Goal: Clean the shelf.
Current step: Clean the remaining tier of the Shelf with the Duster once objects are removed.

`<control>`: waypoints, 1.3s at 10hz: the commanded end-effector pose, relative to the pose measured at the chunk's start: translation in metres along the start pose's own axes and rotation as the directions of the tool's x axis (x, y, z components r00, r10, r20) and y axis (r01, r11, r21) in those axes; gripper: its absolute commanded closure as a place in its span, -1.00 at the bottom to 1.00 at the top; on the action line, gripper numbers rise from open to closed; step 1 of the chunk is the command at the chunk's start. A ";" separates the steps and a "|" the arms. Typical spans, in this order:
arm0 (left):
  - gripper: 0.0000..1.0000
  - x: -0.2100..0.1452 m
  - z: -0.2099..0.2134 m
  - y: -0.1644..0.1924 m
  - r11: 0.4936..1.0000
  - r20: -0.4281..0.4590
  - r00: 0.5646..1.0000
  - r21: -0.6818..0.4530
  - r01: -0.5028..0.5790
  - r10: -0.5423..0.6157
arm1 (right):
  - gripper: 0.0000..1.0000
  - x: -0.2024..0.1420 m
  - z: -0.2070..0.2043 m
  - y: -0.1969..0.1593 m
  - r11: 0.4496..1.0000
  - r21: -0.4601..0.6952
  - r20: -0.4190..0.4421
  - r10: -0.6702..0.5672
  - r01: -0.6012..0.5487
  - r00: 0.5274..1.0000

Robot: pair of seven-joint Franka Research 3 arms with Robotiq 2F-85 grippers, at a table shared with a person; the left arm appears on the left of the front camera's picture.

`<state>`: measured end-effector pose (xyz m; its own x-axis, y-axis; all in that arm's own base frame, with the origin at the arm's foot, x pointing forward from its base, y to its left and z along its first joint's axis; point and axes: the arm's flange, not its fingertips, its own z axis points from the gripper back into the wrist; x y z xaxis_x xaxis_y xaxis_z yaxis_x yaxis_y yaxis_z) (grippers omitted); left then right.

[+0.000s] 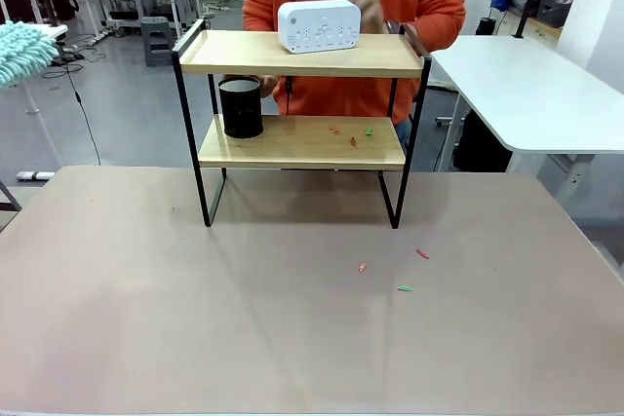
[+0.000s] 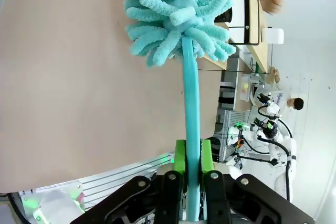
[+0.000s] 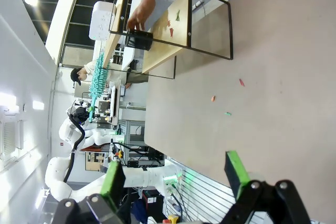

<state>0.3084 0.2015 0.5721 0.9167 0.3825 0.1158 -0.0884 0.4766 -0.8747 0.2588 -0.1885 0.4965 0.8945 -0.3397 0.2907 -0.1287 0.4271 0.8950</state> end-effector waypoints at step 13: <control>0.74 -0.068 0.055 -0.018 0.940 -0.369 0.865 -0.154 0.303 -0.339 | -1.00 0.003 0.000 0.001 0.999 0.022 0.016 0.026 -0.027 1.000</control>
<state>0.2441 0.1920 0.5971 0.9838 -0.0113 0.1791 0.1643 0.4583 -0.8735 0.2588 -0.1884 0.4965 0.8945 -0.3394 0.2909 -0.1289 0.4274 0.8948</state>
